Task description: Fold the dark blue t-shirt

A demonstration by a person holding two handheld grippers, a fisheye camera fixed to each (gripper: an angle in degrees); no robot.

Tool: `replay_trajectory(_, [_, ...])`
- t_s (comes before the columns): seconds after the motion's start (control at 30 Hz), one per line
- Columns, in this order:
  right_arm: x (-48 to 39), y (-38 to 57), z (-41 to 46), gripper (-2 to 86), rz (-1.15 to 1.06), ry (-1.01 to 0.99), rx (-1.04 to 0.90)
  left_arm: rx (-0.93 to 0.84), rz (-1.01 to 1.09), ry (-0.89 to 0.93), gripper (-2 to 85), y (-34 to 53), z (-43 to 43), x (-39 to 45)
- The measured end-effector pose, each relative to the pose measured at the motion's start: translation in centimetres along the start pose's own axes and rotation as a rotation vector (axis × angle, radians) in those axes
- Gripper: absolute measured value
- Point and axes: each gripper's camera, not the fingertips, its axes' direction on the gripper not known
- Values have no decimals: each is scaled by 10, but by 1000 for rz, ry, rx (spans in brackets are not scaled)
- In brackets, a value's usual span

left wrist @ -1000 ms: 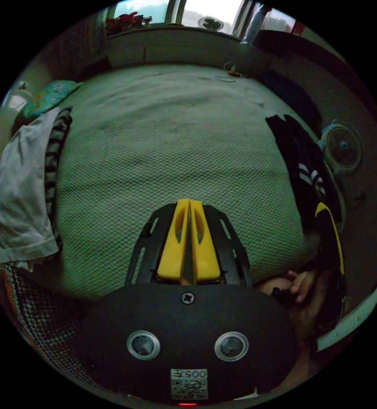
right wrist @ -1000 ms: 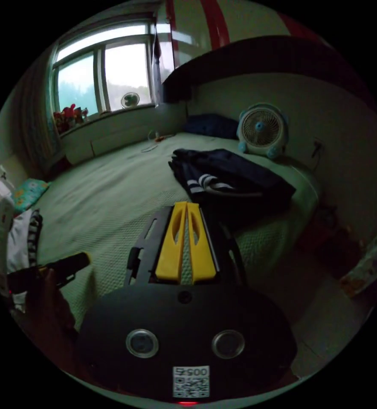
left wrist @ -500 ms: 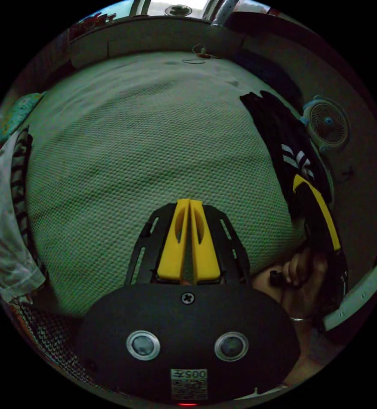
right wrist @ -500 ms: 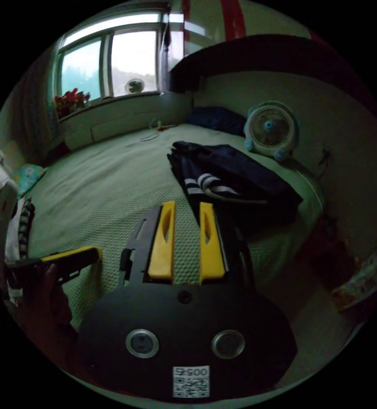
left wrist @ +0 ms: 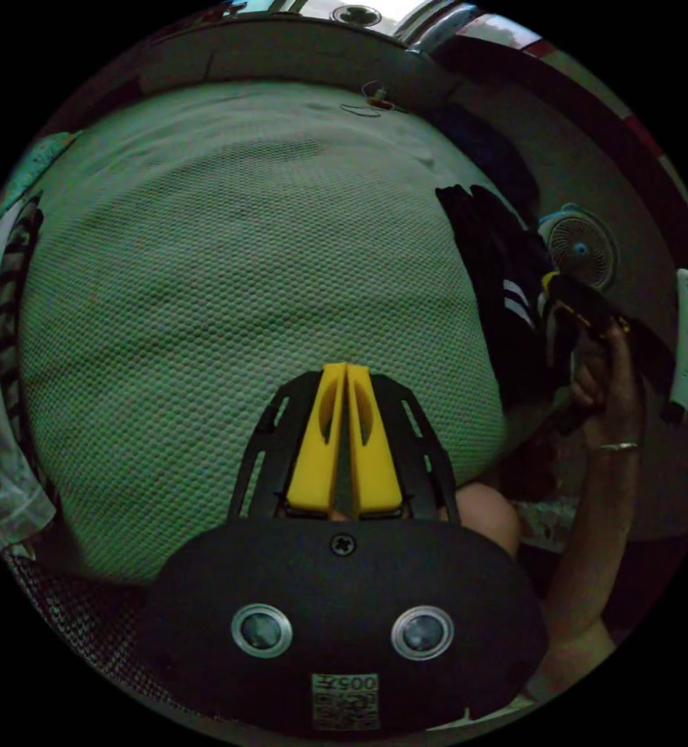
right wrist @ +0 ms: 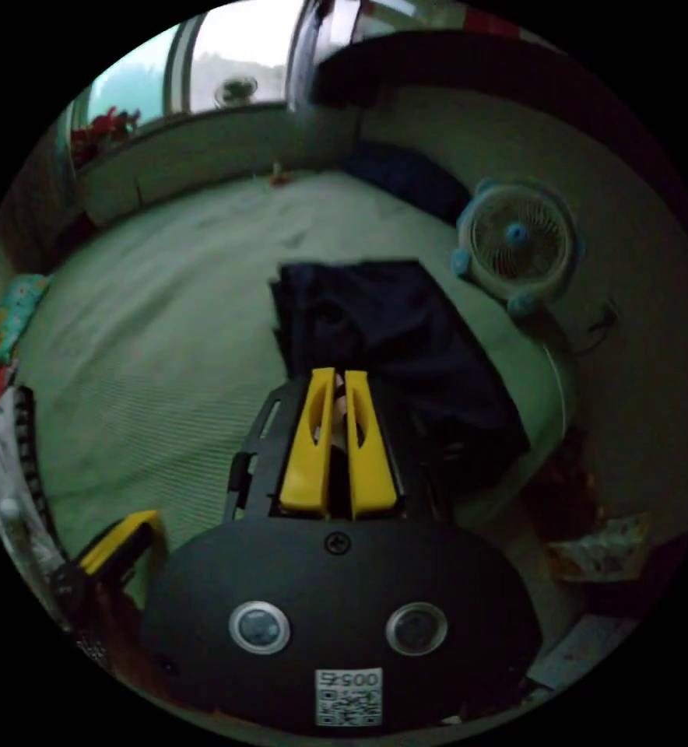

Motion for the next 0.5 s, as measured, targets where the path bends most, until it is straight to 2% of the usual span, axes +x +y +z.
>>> replay_trajectory(0.07, [-23,-5,-18,-11,-41,-95,39,18,-11,13,-1,2,0,-10])
replay_trajectory(0.23, [-123,-6,-57,-5,-303,-407,52,41,-51,1,0,13,-5,-34])
replay_trajectory(0.3, [-170,2,-73,31,-443,-574,42,63,-78,-5,1,20,-10,-45])
replay_trajectory(0.4, [-190,5,-83,88,-464,-736,53,108,-144,-19,1,33,-20,-69])
replay_trajectory(0.5, [-180,12,-72,84,-423,-720,80,119,-171,-15,0,45,-27,-94])
